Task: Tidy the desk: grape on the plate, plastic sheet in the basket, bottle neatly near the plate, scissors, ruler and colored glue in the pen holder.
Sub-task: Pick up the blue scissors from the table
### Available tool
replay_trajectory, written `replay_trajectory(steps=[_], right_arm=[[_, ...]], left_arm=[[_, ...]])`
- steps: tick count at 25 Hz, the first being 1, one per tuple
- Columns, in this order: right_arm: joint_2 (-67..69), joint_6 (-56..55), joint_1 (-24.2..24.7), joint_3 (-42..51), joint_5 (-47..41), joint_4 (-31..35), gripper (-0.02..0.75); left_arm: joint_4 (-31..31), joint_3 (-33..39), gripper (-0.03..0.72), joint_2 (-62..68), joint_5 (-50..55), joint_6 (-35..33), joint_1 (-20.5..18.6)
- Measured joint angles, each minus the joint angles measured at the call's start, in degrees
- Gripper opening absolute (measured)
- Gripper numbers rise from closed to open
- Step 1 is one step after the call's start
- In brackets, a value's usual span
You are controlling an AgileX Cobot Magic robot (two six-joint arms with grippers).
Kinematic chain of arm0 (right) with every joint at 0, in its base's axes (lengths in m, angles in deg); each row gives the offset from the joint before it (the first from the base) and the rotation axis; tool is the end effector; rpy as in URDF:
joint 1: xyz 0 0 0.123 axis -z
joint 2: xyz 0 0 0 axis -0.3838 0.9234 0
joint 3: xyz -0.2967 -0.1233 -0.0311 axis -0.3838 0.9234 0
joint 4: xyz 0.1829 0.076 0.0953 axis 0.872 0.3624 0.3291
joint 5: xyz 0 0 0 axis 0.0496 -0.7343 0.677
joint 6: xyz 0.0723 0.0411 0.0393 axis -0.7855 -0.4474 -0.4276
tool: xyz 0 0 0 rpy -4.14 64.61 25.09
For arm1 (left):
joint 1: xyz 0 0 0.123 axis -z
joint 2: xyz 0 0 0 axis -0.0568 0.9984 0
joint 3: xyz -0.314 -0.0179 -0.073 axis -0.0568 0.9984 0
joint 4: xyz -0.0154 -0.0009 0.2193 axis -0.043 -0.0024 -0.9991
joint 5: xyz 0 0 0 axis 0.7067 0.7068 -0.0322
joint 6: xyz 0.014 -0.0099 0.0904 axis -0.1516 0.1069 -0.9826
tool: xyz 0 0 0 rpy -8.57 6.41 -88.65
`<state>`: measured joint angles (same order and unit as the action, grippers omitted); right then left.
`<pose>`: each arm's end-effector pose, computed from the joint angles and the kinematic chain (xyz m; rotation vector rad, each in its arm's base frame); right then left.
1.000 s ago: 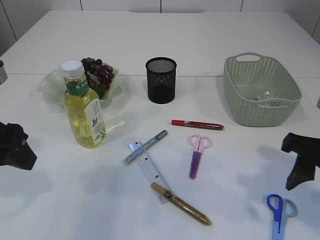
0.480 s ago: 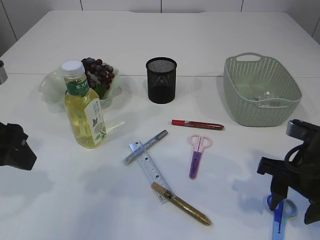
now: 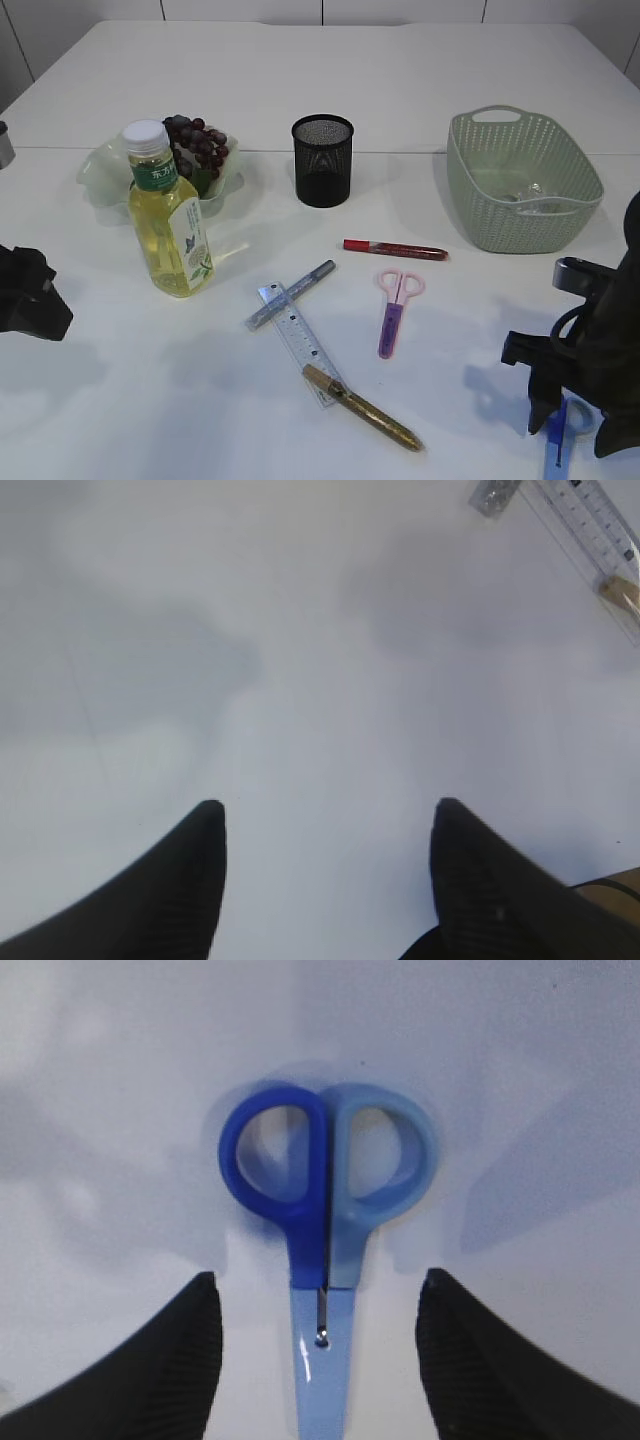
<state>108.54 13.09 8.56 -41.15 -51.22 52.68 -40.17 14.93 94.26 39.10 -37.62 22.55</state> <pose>0.2275 0.0644 0.1996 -0.6593 -3.0296 -0.1095 0.1808 -0.0736 0.2989 0.2340 2.7983 -0.2754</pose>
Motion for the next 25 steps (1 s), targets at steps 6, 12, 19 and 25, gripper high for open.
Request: replay_trajectory(steps=[6,12,19,25], right_arm=[[1.6,0.1,0.0,0.0,0.9,0.1,0.481],[3.6,0.3,0.0,0.0,1.7,0.1,0.481],[4.4,0.4,0.0,-0.1,3.2,0.1,0.480],[4.8,0.4,0.0,-0.2,3.6,0.1,0.470]], left_arm=[[0.0,0.0,0.469,0.0,0.4,0.0,0.0],[0.0,0.0,0.469,0.0,0.8,-0.4,0.0],[0.0,0.0,0.469,0.0,0.8,-0.5,0.0],[0.0,0.0,0.469,0.0,0.8,-0.5,0.0]])
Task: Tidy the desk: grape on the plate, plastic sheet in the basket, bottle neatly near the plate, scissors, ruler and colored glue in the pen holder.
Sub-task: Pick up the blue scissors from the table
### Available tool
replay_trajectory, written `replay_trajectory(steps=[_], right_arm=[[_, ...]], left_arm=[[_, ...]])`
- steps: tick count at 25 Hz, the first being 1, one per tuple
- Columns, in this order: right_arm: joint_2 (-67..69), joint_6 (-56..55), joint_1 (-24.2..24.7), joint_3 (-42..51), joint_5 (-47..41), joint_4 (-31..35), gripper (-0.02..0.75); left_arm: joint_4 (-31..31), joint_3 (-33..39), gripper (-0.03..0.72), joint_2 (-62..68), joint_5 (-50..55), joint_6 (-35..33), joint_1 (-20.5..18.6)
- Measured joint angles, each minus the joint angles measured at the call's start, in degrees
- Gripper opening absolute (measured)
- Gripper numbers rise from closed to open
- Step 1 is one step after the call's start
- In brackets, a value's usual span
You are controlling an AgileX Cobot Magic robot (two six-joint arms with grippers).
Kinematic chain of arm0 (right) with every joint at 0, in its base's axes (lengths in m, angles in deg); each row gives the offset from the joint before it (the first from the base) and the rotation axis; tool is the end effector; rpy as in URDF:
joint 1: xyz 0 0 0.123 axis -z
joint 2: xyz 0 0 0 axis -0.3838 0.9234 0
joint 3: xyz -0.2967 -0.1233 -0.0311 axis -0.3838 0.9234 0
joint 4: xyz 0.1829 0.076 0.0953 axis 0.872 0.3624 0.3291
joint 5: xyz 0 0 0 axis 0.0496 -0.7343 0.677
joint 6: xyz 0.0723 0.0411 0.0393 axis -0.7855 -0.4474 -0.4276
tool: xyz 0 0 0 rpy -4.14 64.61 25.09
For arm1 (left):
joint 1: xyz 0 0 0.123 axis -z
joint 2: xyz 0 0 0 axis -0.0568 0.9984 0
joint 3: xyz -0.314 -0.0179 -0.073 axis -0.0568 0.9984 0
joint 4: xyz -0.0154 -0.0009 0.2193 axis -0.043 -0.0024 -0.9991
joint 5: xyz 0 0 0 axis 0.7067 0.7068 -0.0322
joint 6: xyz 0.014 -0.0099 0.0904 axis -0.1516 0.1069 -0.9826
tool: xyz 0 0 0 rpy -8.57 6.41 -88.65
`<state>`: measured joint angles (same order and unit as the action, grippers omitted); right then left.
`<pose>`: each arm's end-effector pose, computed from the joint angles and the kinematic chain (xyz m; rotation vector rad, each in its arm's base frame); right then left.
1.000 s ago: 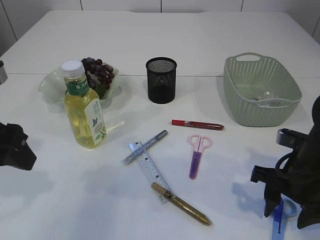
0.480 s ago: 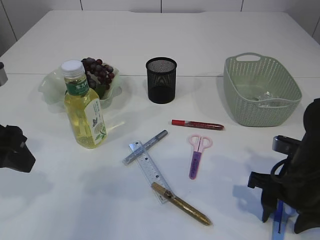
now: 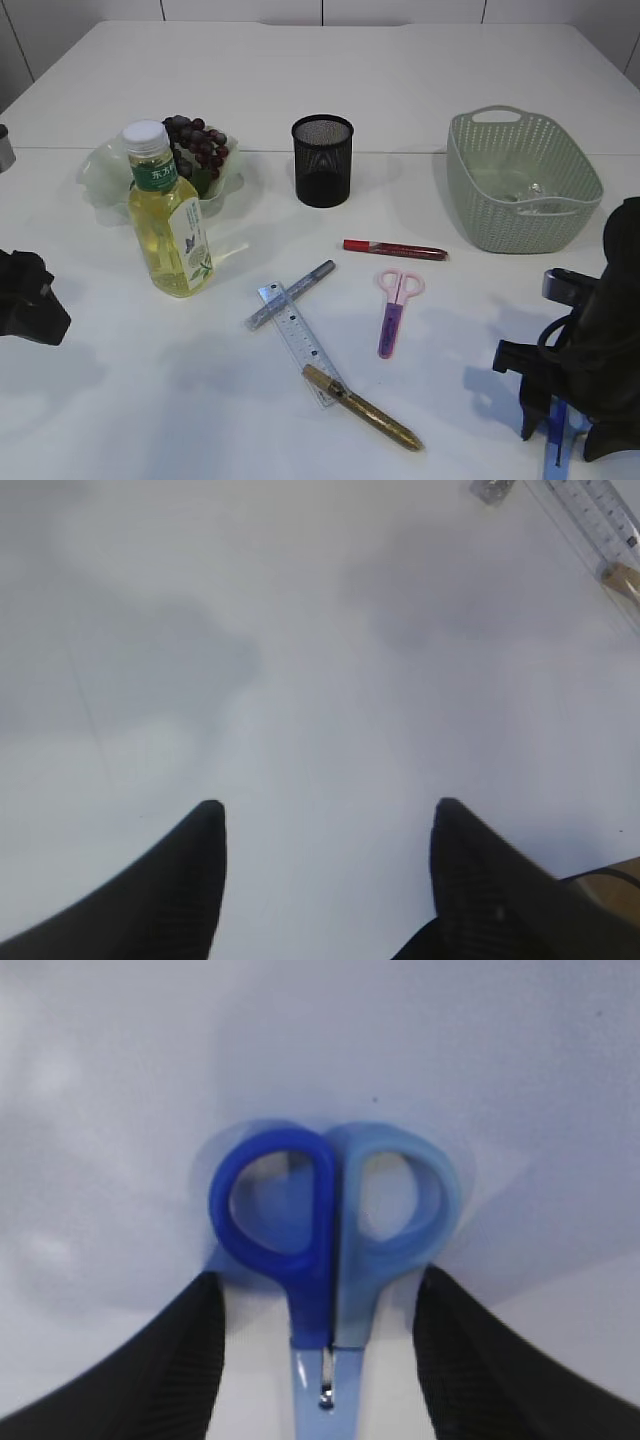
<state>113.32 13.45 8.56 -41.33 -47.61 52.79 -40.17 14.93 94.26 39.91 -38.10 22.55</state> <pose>0.2394 0.0669 0.1798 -0.6577 -3.0168 -0.0909 0.1796 -0.0733 0.2985 0.2482 2.8106 -0.2711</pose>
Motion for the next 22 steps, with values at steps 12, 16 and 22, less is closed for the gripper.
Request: replay_trajectory(steps=[12,16,22], right_arm=[[0.5,0.0,0.0,-0.5,-0.9,-0.4,0.278],[0.5,0.0,0.0,-0.6,-0.8,-0.4,0.204],[0.5,2.8,0.0,-0.6,-0.8,-0.5,0.203]], left_arm=[[0.0,0.0,0.468,0.0,0.0,0.0,0.0],[0.0,0.0,0.468,0.0,0.0,0.0,0.0],[0.0,0.0,0.468,0.0,0.0,0.0,0.0]])
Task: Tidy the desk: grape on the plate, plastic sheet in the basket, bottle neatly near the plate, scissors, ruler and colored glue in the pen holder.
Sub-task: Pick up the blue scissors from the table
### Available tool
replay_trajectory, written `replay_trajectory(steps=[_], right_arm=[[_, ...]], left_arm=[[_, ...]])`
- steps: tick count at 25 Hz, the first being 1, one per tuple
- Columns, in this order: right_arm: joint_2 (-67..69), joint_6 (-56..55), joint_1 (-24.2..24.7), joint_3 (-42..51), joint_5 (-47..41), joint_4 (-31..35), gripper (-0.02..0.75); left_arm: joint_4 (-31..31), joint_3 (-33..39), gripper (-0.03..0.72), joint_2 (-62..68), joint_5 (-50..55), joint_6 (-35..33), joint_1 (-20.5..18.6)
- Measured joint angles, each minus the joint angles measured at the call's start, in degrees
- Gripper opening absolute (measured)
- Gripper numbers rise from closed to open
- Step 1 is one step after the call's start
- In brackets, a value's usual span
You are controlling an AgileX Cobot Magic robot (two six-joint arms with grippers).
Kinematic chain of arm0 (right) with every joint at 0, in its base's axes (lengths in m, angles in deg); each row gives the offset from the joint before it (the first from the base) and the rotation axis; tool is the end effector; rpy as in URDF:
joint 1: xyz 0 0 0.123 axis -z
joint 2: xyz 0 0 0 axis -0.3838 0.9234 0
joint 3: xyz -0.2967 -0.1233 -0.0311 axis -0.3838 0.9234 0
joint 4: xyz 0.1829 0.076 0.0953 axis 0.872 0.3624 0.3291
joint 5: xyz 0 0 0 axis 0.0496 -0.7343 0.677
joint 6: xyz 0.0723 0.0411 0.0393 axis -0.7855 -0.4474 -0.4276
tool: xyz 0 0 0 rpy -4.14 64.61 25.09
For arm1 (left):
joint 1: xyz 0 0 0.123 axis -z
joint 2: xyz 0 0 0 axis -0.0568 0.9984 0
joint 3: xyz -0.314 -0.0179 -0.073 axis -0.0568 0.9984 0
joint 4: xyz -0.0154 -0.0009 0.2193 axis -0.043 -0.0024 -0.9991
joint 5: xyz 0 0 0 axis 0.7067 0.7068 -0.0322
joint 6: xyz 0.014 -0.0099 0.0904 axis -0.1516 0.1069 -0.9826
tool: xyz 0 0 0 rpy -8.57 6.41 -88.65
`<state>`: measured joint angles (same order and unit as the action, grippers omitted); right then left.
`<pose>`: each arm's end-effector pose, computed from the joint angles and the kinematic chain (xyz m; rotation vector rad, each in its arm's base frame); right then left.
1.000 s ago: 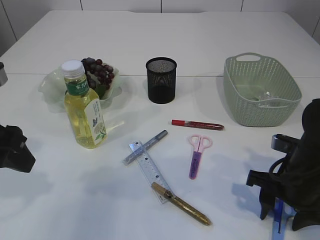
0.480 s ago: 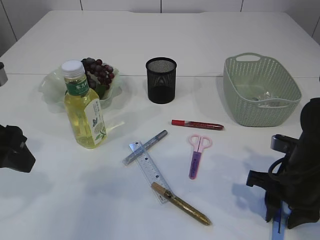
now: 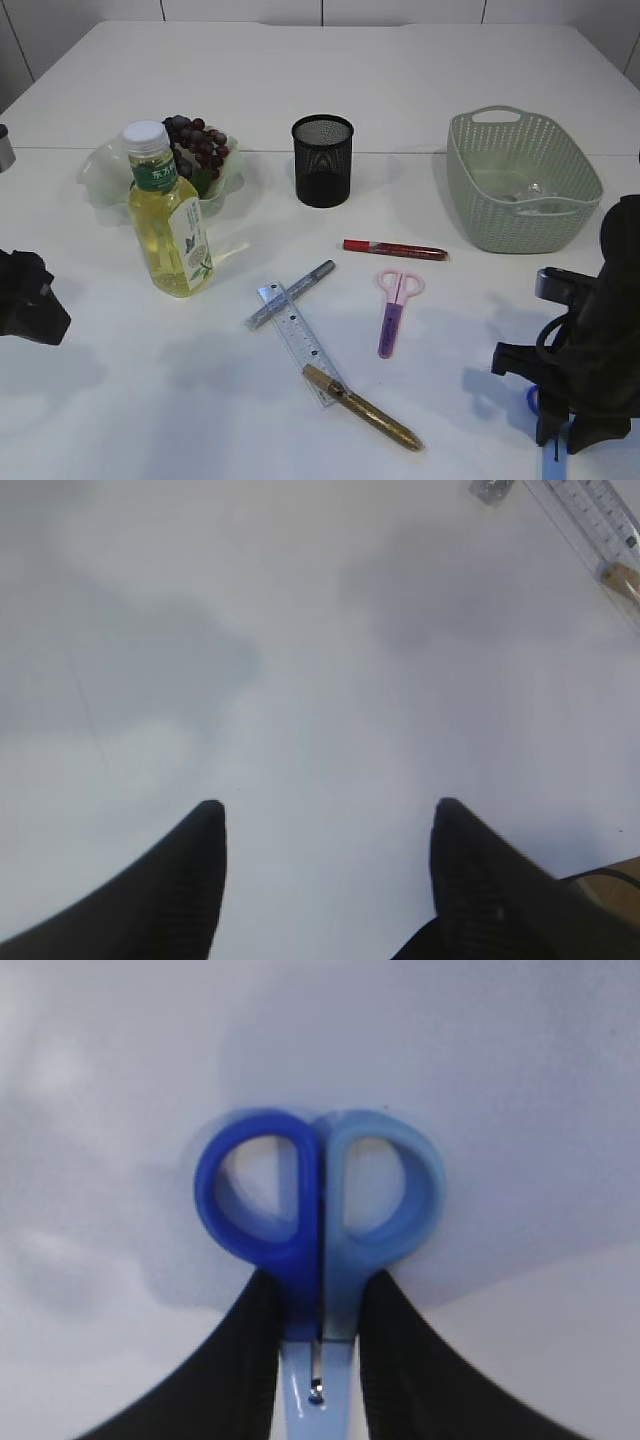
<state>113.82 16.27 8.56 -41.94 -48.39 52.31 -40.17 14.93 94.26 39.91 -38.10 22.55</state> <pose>0.2413 0.0670 0.1792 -0.5710 -3.0269 -0.0795 0.1796 -0.0733 0.2985 0.2482 2.8106 -0.2711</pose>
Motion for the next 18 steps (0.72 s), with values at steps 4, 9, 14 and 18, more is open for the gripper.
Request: replay_trajectory(steps=[4,9,14,18], right_arm=[[-0.1,3.4,0.0,0.0,0.5,1.0,0.202],[-1.3,7.0,0.0,0.1,1.8,2.2,0.200],[-4.5,13.6,0.0,-0.3,2.6,6.6,0.200],[-5.3,24.1,0.0,-5.1,0.3,13.0,0.200]], left_arm=[[0.0,0.0,0.468,0.0,0.0,0.0,0.0],[0.0,0.0,0.468,0.0,0.0,0.0,0.0],[0.0,0.0,0.468,0.0,0.0,0.0,0.0],[0.0,0.0,0.468,0.0,0.0,0.0,0.0]])
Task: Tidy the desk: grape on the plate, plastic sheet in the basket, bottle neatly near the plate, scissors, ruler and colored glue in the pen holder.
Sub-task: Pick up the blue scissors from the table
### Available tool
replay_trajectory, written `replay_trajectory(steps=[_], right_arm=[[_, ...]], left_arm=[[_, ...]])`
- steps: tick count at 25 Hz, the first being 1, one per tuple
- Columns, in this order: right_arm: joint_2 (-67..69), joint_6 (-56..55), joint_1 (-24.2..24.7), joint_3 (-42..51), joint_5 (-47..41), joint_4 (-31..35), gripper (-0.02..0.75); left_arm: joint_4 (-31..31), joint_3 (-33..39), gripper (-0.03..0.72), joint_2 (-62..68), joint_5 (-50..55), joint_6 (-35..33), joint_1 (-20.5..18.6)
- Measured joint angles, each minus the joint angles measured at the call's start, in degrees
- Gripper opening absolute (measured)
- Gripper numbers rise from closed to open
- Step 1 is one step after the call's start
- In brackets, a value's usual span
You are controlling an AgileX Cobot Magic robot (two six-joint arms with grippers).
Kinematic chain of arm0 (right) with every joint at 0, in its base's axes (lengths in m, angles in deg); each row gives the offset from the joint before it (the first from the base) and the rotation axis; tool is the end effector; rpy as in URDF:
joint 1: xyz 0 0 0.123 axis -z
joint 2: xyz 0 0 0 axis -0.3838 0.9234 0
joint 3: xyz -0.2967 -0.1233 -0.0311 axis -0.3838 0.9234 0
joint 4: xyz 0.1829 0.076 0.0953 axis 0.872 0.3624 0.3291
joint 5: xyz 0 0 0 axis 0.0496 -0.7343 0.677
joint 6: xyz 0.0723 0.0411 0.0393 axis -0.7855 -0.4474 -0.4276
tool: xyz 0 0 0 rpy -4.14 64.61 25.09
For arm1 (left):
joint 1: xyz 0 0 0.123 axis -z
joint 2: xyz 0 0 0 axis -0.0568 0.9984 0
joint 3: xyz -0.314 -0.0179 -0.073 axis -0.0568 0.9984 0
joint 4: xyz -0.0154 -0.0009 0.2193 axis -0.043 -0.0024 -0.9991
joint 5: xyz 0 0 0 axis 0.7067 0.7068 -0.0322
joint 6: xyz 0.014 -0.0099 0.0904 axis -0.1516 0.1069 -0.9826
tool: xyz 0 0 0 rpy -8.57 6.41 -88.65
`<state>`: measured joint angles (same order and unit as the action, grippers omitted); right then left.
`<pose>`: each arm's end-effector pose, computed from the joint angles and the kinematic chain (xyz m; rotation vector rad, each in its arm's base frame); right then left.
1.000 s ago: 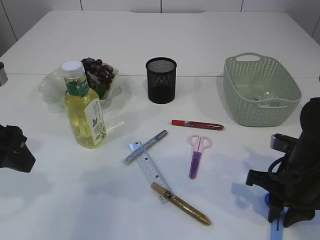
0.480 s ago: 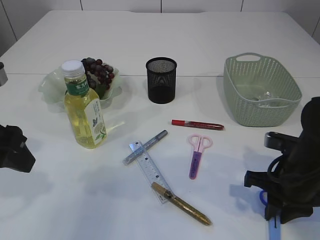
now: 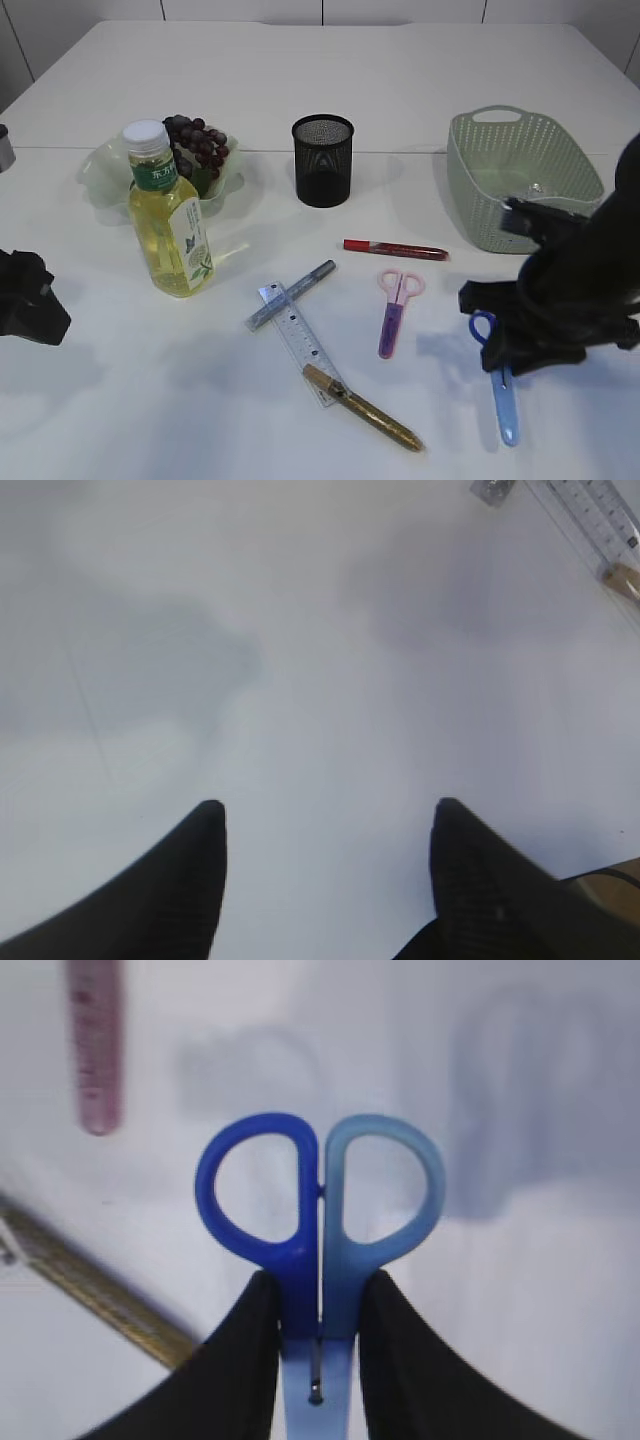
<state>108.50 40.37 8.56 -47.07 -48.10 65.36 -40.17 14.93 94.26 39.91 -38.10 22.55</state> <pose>0.2542 0.0835 0.2207 0.1698 3.0063 0.3894 0.1796 -0.0733 0.2985 0.2482 2.8106 -0.2711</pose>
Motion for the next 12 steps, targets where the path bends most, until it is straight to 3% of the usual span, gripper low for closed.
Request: replay_trajectory(steps=[5,12], right_arm=[[0.0,13.3,0.0,-9.7,-2.9,9.0,0.200],[3.0,20.0,0.0,-25.2,-4.1,11.4,0.199]], left_arm=[[0.0,0.0,0.468,0.0,0.0,0.0,0.0],[1.5,0.0,0.468,0.0,0.0,0.0,0.0]])
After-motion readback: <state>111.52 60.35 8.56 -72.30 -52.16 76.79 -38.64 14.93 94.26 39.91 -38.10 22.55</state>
